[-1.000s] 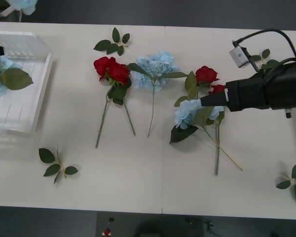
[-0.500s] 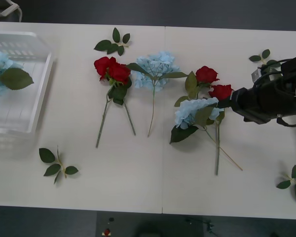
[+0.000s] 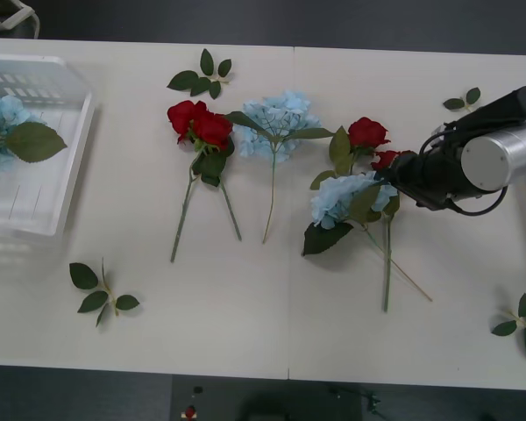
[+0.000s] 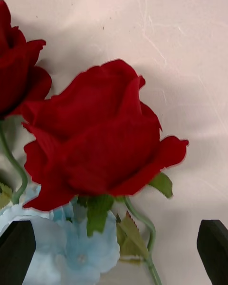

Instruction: Put the red flowers into the right box and the blue flowers into the left box

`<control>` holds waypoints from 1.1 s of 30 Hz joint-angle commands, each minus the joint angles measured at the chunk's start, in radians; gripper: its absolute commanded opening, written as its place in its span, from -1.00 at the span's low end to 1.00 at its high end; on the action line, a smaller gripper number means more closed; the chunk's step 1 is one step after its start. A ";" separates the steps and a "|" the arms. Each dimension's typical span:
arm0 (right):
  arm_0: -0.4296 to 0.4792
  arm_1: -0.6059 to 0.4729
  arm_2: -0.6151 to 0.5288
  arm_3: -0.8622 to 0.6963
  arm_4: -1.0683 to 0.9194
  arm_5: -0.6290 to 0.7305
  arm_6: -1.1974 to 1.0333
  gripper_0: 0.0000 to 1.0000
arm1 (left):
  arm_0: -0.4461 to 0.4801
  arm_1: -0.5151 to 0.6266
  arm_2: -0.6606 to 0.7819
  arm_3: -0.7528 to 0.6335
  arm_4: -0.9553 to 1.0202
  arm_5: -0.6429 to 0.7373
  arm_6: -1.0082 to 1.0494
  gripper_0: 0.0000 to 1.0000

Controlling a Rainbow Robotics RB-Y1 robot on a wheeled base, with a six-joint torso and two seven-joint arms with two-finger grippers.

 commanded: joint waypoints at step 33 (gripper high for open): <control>-0.079 0.115 0.003 0.162 0.219 -0.048 0.018 -1.00 | -0.363 -0.492 -0.882 0.169 -0.866 -0.495 0.668 0.89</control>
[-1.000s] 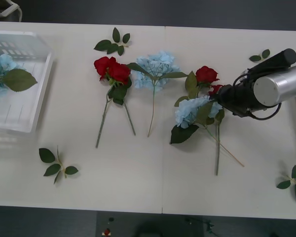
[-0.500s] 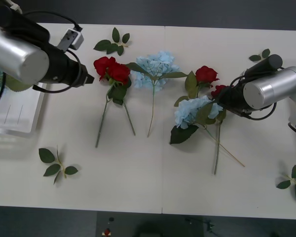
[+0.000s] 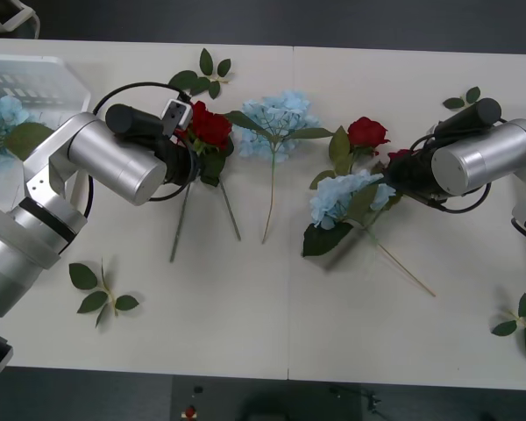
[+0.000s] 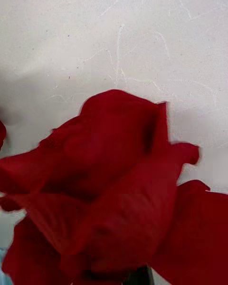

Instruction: Put the red flowers into the right box and the blue flowers into the left box

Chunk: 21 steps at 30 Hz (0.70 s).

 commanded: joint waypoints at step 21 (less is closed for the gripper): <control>-0.225 -0.513 0.204 -0.040 -0.148 -0.019 0.695 -1.00 | -0.004 -0.057 -0.018 0.139 -0.087 -0.156 0.051 0.15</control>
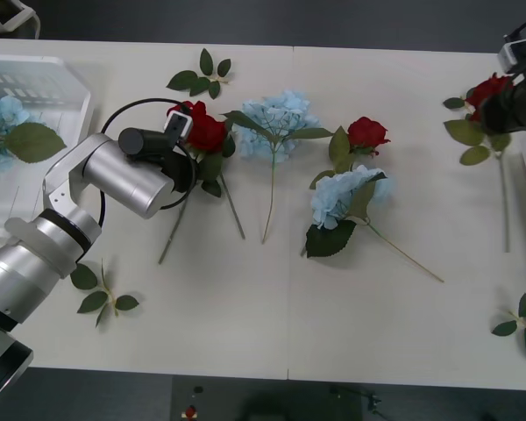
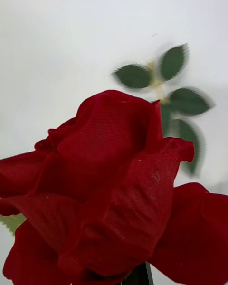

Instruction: Put the red flowers into the right box and the blue flowers into the left box

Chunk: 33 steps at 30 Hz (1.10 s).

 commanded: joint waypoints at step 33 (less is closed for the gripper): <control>-0.079 -0.374 0.308 0.049 -0.621 -0.077 0.183 1.00 | 0.196 0.137 0.542 -0.492 0.750 0.481 -0.159 -1.00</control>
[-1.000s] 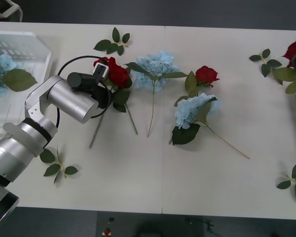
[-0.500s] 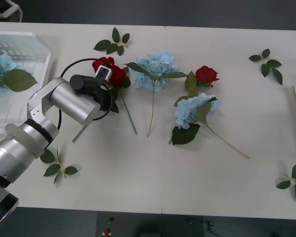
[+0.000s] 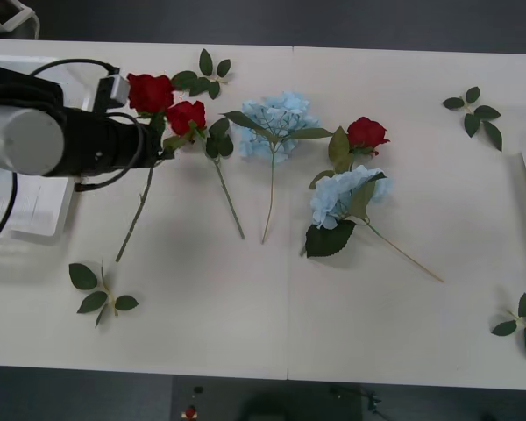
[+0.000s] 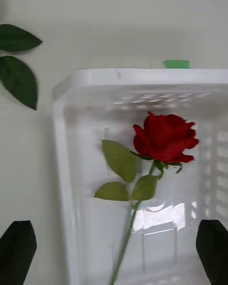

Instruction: Put the red flowers into the right box and the blue flowers into the left box

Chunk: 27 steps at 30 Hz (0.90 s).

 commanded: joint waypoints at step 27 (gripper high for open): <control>0.401 0.196 -0.073 -0.488 -0.299 -0.350 0.782 1.00 | -0.046 -0.285 -0.106 0.266 1.310 -0.195 -1.144 -1.00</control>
